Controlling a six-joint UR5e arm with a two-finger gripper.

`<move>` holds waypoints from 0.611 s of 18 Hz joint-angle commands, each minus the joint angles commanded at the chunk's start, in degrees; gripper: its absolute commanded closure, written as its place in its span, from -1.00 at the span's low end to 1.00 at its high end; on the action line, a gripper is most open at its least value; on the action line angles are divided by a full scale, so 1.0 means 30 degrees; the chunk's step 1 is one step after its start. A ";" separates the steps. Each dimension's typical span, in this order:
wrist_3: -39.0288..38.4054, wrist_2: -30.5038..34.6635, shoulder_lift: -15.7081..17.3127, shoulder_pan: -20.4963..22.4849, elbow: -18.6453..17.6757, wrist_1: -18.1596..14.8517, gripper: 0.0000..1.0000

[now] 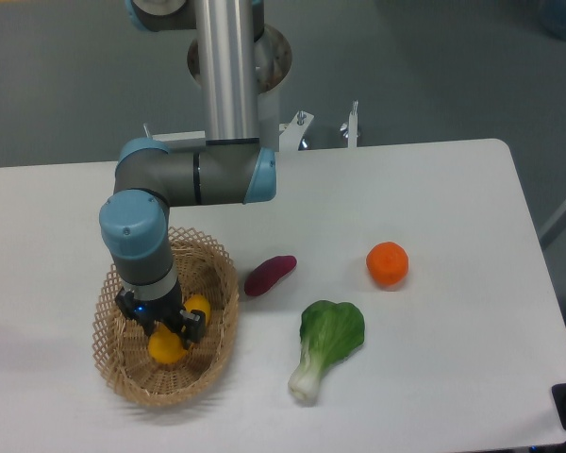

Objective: Pick up the mango from the basket
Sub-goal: 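Close the gripper around the yellow mango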

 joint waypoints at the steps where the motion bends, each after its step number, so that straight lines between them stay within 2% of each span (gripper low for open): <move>1: 0.0029 0.0000 0.0029 0.0000 0.0000 0.0000 -0.11; 8: 0.0176 0.0029 0.0292 0.0029 0.0059 0.0000 -0.10; 11: 0.0322 -0.0087 0.1021 0.0379 0.0175 -0.0058 -0.10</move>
